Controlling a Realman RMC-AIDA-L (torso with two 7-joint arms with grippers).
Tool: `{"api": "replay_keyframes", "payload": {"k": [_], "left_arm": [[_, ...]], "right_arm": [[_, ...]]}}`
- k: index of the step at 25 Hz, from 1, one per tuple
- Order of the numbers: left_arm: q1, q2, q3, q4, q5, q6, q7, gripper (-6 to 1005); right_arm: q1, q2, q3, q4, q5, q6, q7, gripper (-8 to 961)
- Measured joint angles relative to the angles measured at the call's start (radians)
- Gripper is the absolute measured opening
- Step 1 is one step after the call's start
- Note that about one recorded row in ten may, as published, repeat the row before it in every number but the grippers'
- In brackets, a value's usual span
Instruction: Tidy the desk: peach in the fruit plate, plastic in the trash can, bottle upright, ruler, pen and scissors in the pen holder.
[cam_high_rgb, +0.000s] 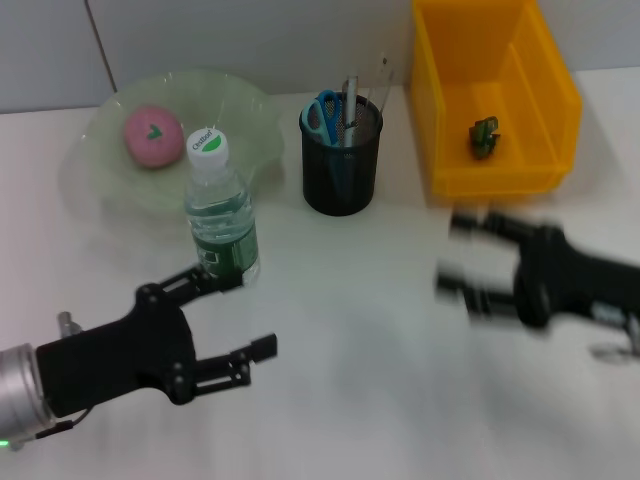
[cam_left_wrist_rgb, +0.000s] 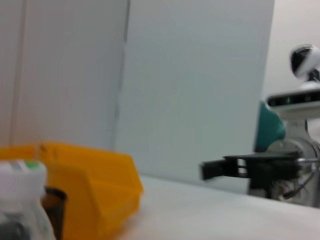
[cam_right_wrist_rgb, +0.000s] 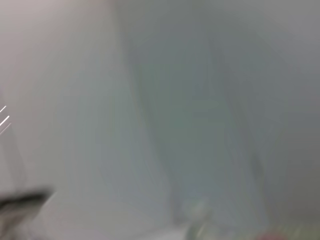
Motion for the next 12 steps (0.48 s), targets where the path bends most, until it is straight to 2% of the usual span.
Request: {"api": "replay_keyframes", "payload": {"k": [1, 2, 4, 6, 7, 11, 12], "left_arm": [[-0.009, 0.002, 0.0, -0.001, 0.018, -0.004, -0.017, 849], [-0.026, 0.005, 0.0, -0.002, 0.046, -0.012, -0.048, 849], [-0.043, 0.004, 0.0, -0.001, 0.086, -0.022, -0.082, 849], [-0.07, -0.006, 0.0, -0.002, 0.138, -0.04, -0.115, 850], [-0.07, -0.006, 0.0, -0.002, 0.138, -0.04, -0.115, 850], [-0.084, -0.019, 0.0, -0.004, 0.169, -0.065, -0.129, 850], [-0.084, -0.019, 0.0, -0.004, 0.169, -0.065, -0.129, 850]], "right_arm": [[-0.008, 0.002, -0.12, -0.076, -0.016, -0.048, 0.036, 784], [-0.008, 0.002, -0.12, -0.076, -0.016, -0.048, 0.036, 806], [-0.013, 0.005, -0.229, -0.12, -0.016, -0.062, 0.072, 827], [-0.008, 0.014, -0.285, -0.132, -0.015, -0.046, 0.097, 827], [-0.008, 0.014, -0.285, -0.132, -0.015, -0.046, 0.097, 827], [0.001, 0.04, -0.289, -0.153, -0.013, -0.004, 0.087, 827], [0.001, 0.04, -0.289, -0.153, -0.013, -0.004, 0.087, 827]]}}
